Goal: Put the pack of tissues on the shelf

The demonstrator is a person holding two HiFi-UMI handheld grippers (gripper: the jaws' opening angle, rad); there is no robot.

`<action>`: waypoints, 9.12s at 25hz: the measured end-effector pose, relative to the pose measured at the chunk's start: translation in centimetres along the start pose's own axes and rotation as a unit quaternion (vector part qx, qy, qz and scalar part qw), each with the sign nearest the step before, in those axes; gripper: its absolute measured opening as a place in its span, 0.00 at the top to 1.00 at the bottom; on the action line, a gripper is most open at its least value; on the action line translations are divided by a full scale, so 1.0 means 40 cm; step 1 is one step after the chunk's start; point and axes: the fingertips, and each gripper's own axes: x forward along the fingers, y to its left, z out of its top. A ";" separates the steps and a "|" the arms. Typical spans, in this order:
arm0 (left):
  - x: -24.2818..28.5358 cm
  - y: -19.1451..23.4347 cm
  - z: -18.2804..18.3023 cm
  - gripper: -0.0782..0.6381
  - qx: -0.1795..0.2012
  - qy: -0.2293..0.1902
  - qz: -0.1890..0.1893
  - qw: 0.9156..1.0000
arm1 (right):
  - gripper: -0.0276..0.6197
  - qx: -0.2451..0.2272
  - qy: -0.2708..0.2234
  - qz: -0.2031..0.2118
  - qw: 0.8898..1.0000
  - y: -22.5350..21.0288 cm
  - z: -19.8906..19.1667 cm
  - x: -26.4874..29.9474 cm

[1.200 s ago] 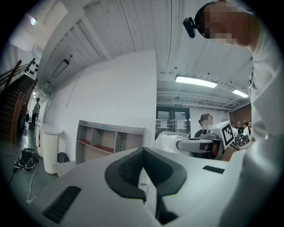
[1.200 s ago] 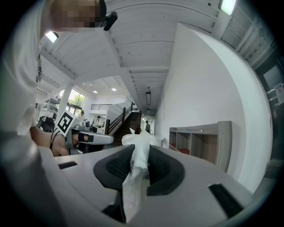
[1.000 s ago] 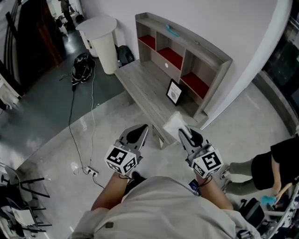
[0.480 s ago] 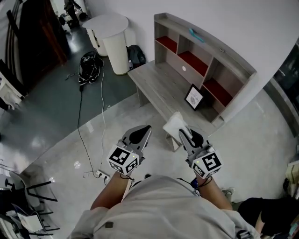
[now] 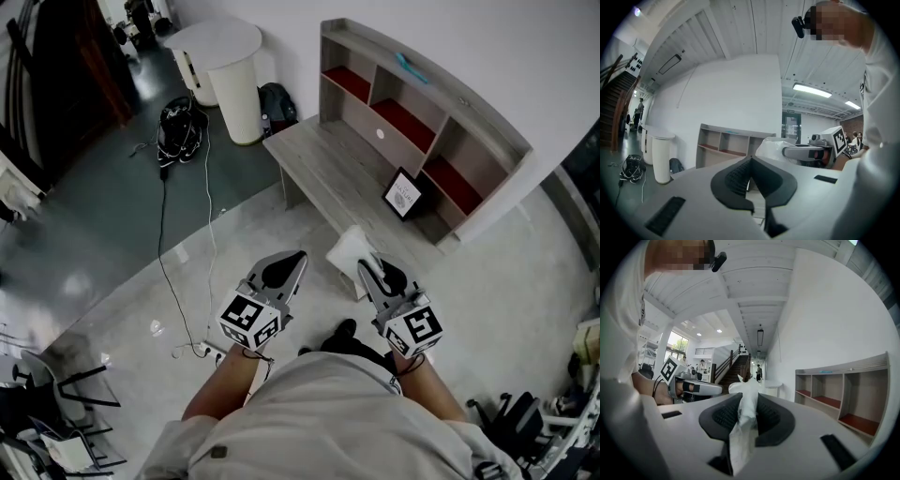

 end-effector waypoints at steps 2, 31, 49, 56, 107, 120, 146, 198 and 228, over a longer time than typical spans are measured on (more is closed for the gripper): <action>0.008 0.015 -0.002 0.87 0.001 0.001 0.000 1.000 | 0.81 0.001 0.000 0.002 1.000 -0.007 -0.005 0.021; 0.603 0.183 0.041 0.87 0.010 0.010 -0.065 0.998 | 0.81 -0.002 -0.011 -0.055 0.998 -0.565 -0.020 0.211; 0.952 0.137 -0.033 0.87 -0.008 0.041 -0.191 0.981 | 0.81 0.031 0.021 -0.190 0.981 -0.824 -0.116 0.116; 1.074 0.199 -0.019 0.87 -0.005 0.048 -0.239 0.970 | 0.82 0.039 0.030 -0.232 0.972 -0.894 -0.133 0.186; 1.558 0.523 -0.119 0.87 -0.005 0.127 -0.417 0.900 | 0.82 0.058 0.122 -0.400 0.906 -1.373 -0.356 0.648; 1.579 0.528 -0.139 0.87 -0.005 0.136 -0.423 0.896 | 0.81 0.059 0.156 -0.396 0.903 -1.426 -0.393 0.703; 1.539 0.506 -0.116 0.87 -0.009 0.130 -0.429 0.894 | 0.61 0.025 0.129 -0.424 0.896 -1.448 -0.321 0.673; 1.032 0.099 -0.062 0.87 0.005 0.074 -0.310 0.948 | 0.93 0.000 0.039 -0.267 0.963 -0.854 -0.130 0.212; 0.699 0.301 -0.039 0.87 0.024 0.071 -0.343 0.936 | 0.93 0.004 0.058 -0.309 0.949 -0.504 -0.128 0.275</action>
